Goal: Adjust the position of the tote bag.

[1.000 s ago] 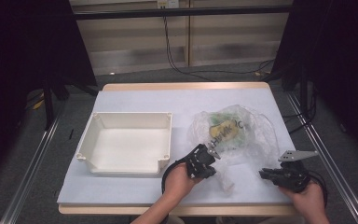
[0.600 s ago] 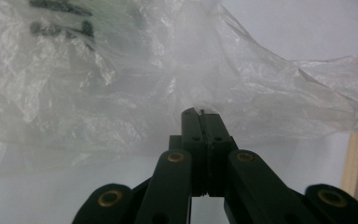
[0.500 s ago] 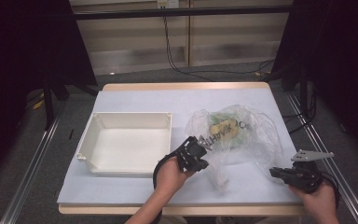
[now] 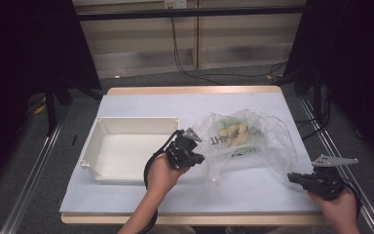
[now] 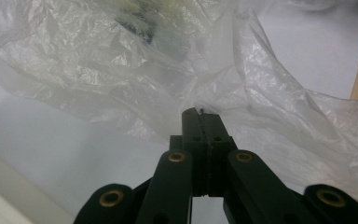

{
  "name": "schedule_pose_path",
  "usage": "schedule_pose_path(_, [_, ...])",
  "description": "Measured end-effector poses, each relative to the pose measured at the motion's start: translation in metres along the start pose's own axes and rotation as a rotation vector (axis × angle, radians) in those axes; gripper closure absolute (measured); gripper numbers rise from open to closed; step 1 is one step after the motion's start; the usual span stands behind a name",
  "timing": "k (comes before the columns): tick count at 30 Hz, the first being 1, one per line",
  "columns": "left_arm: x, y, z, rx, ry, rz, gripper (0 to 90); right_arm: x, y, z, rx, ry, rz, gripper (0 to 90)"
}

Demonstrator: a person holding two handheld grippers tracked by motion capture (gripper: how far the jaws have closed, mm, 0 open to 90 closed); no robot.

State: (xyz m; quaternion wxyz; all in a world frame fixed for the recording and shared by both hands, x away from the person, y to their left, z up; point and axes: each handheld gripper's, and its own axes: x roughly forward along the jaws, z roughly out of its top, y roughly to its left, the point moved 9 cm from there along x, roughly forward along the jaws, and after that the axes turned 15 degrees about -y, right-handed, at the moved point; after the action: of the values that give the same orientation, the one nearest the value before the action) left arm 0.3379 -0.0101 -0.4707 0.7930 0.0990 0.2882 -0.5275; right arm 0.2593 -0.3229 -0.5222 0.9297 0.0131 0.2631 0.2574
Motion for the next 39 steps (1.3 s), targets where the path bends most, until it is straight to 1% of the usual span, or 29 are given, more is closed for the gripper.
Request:
schedule_pose_path(1, [-0.002,0.002,0.000,0.017,0.010,-0.003,90.0,-0.001,-0.001,0.000,0.003,0.002,-0.006,86.8])
schedule_pose_path(2, [-0.002,0.002,0.000,-0.014,-0.008,0.002,90.0,-0.001,-0.002,-0.001,0.005,0.000,-0.006,86.9])
schedule_pose_path(4, [-0.005,0.005,-0.001,-0.005,-0.001,0.006,90.0,-0.002,-0.005,-0.001,0.010,-0.001,-0.011,87.1])
schedule_pose_path(6, [-0.007,0.007,-0.001,-0.015,-0.006,0.013,90.0,-0.004,-0.008,-0.001,0.016,-0.001,-0.022,87.1])
schedule_pose_path(7, [-0.008,0.008,-0.001,-0.013,-0.008,0.011,90.0,-0.005,-0.010,-0.002,0.018,-0.003,-0.025,87.2])
schedule_pose_path(8, [-0.009,0.008,-0.002,-0.023,-0.011,0.011,90.0,-0.006,-0.012,-0.002,0.021,-0.004,-0.029,87.2])
schedule_pose_path(10, [-0.012,0.011,-0.002,-0.018,-0.005,0.021,90.0,-0.008,-0.016,-0.003,0.022,-0.007,-0.037,87.4])
schedule_pose_path(12, [-0.014,0.014,-0.002,-0.033,-0.019,0.023,90.0,-0.010,-0.019,-0.003,0.028,-0.012,-0.045,87.4])
schedule_pose_path(13, [-0.015,0.015,-0.003,-0.037,-0.019,0.029,90.0,-0.011,-0.020,-0.003,0.034,-0.010,-0.046,87.5])
schedule_pose_path(14, [-0.016,0.017,-0.004,-0.039,-0.018,0.031,90.0,-0.011,-0.022,-0.003,0.028,-0.014,-0.048,87.5])
schedule_pose_path(16, [-0.017,0.018,-0.005,-0.041,-0.019,0.030,90.0,-0.013,-0.025,-0.004,0.036,-0.012,-0.053,87.5])
schedule_pose_path(18, [-0.019,0.020,-0.007,-0.040,-0.011,0.038,90.0,-0.013,-0.026,-0.005,0.040,-0.012,-0.055,87.6])
schedule_pose_path(19, [-0.020,0.020,-0.006,-0.053,-0.027,0.039,90.0,-0.013,-0.027,-0.005,0.039,-0.010,-0.058,87.6])
schedule_pose_path(20, [-0.022,0.022,-0.007,-0.045,-0.016,0.044,90.0,-0.013,-0.029,-0.006,0.039,-0.009,-0.065,87.7])
schedule_pose_path(22, [-0.023,0.023,-0.007,-0.050,-0.025,0.040,90.0,-0.014,-0.031,-0.006,0.044,-0.010,-0.065,87.7])
schedule_pose_path(23, [-0.022,0.020,-0.008,-0.052,-0.027,0.035,90.0,-0.014,-0.031,-0.005,0.051,-0.012,-0.066,87.0])
schedule_pose_path(24, [-0.020,0.019,-0.007,-0.056,-0.035,0.035,90.0,-0.014,-0.030,-0.004,0.043,-0.017,-0.065,86.8])
schedule_pose_path(25, [-0.020,0.017,-0.008,-0.045,-0.020,0.029,90.0,-0.013,-0.029,-0.003,0.033,-0.019,-0.064,86.0])
schedule_pose_path(27, [-0.018,0.015,-0.008,-0.046,-0.025,0.024,90.0,-0.012,-0.025,0.002,0.030,-0.032,-0.060,80.0])
schedule_pose_path(28, [-0.017,0.013,-0.007,-0.038,-0.022,0.020,90.0,-0.011,-0.024,0.003,0.029,-0.034,-0.062,79.7])
schedule_pose_path(30, [-0.016,0.012,-0.007,-0.031,-0.014,0.012,90.0,-0.009,-0.019,0.006,0.017,-0.030,-0.058,76.8])
schedule_pose_path(31, [-0.014,0.011,-0.008,-0.035,-0.023,0.009,90.0,-0.008,-0.017,0.007,0.011,-0.034,-0.052,75.0])
schedule_pose_path(32, [-0.014,0.010,-0.009,-0.035,-0.012,0.006,90.0,-0.008,-0.014,0.009,0.006,-0.036,-0.050,72.4])
schedule_pose_path(33, [-0.014,0.010,-0.009,-0.035,-0.012,0.006,90.0,-0.008,-0.014,0.009,0.006,-0.036,-0.050,72.4])
schedule_pose_path(34, [-0.013,0.009,-0.009,-0.042,-0.020,0.002,90.0,-0.007,-0.012,0.011,-0.002,-0.036,-0.050,71.8])
schedule_pose_path(35, [-0.013,0.009,-0.009,-0.040,-0.018,0.000,90.0,-0.008,-0.009,0.013,-0.008,-0.035,-0.048,70.3])
schedule_pose_path(36, [-0.012,0.009,-0.009,-0.041,-0.015,0.003,90.0,-0.009,-0.005,0.018,-0.027,-0.050,-0.053,68.7])
schedule_pose_path(38, [-0.011,0.008,-0.009,-0.040,-0.016,0.001,90.0,-0.009,-0.003,0.021,-0.031,-0.053,-0.051,68.2])
schedule_pose_path(39, [-0.011,0.008,-0.009,-0.033,-0.011,-0.004,90.0,-0.009,0.002,0.027,-0.044,-0.068,-0.041,65.8])
